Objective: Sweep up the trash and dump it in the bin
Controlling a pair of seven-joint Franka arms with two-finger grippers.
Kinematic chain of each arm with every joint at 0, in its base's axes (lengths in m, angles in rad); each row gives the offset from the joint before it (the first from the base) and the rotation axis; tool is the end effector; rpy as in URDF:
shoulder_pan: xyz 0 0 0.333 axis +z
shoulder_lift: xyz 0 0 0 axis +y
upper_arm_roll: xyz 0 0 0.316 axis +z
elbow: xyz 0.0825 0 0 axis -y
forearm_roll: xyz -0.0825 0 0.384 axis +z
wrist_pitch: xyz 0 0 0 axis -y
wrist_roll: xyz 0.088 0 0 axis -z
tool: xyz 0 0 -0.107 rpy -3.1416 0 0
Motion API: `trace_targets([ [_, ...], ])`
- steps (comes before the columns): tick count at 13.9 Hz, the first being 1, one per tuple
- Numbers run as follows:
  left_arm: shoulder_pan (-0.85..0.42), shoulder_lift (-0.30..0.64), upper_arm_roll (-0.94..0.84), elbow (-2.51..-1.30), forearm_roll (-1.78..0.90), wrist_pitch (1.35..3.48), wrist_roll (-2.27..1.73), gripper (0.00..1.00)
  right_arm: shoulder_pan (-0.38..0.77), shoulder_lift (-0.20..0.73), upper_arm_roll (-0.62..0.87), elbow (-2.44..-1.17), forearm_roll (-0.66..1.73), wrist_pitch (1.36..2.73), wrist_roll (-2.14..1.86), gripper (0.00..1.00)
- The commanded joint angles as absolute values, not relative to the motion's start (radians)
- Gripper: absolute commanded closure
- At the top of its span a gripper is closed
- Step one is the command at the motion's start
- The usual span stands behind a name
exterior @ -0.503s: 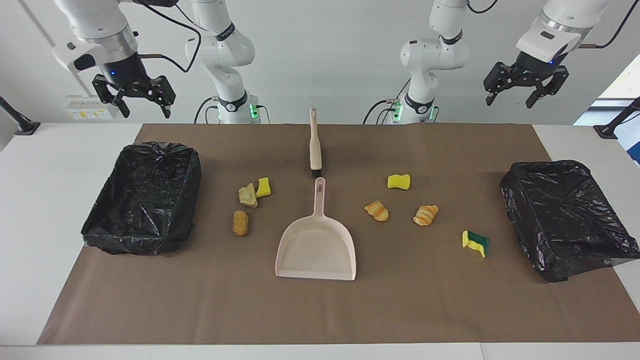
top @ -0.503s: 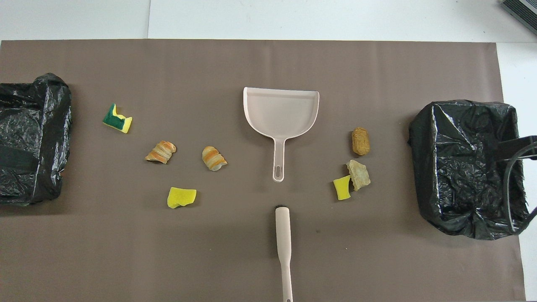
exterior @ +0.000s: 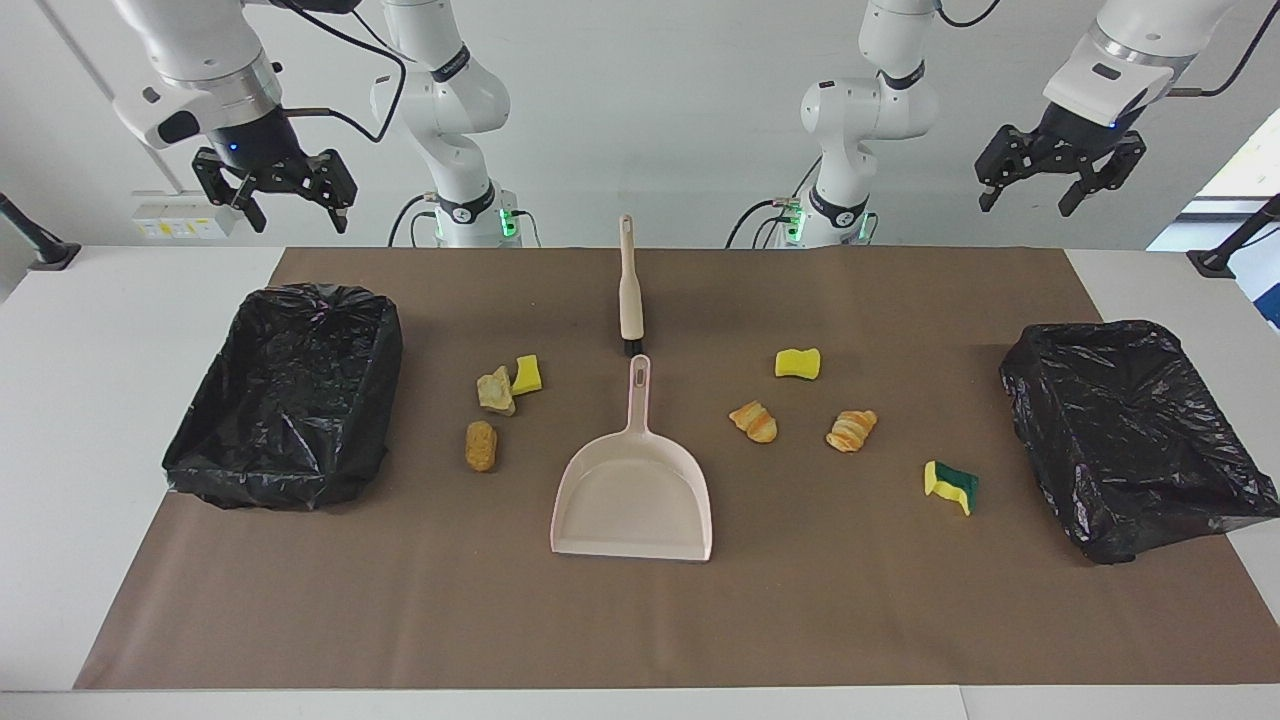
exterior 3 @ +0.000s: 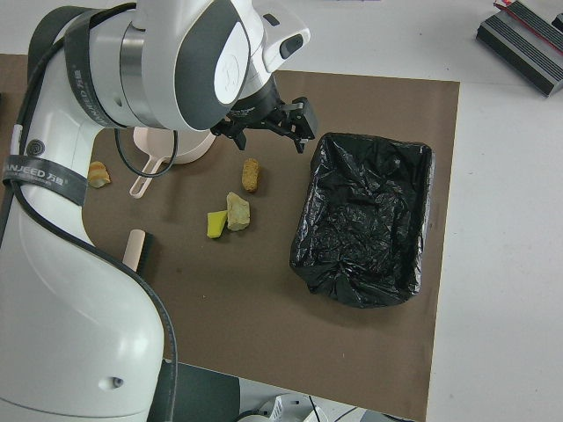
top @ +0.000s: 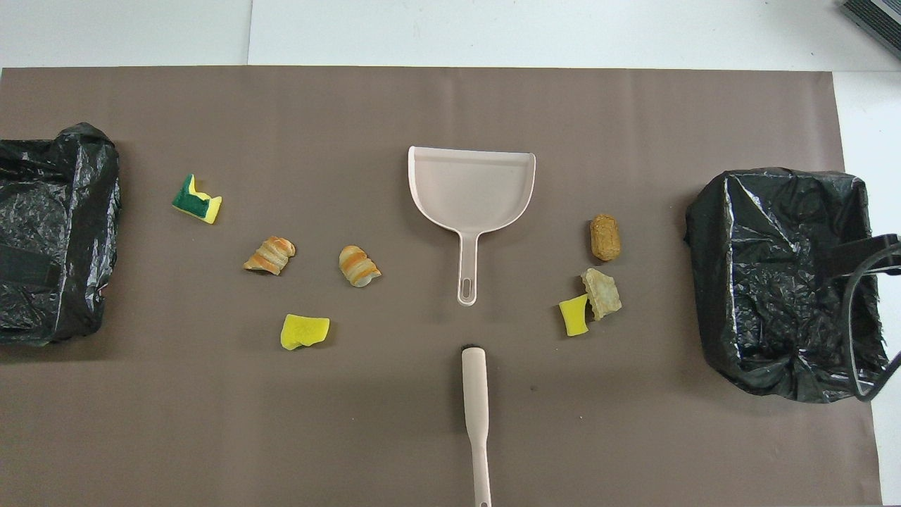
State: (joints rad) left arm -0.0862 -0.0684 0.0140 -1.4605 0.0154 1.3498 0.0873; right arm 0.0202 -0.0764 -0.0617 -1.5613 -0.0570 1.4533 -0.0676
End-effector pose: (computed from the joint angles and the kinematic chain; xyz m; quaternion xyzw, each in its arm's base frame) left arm 0.5062 -0.0344 0.6927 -0.9967 0.0781 0.0212 0.0069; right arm 0.5175 -0.0296 0.6599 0.9995 0.0103 -0.0173 0.0251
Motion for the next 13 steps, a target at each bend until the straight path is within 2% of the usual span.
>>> trace_targets([
  [1,-0.094,-0.092,0.015,-1.485,0.032,1.353,0.087,0.0,0.014,-0.087,-0.055,-1.562,-0.044,1.442,-0.101,0.0],
  [4,-0.098,-0.092,0.014,-1.486,0.025,1.364,0.089,0.0,0.015,-0.144,-0.032,-1.644,-0.043,1.423,-0.036,0.0],
  [9,-0.127,-0.091,-0.018,-1.488,0.02,1.381,0.086,0.0,0.005,-0.138,-0.032,-1.649,-0.044,1.422,0.011,0.0],
  [13,-0.266,-0.098,-0.018,-1.567,0.018,1.425,-0.024,0.0,-0.031,-0.141,-0.058,-1.652,-0.041,1.414,-0.152,0.0],
])
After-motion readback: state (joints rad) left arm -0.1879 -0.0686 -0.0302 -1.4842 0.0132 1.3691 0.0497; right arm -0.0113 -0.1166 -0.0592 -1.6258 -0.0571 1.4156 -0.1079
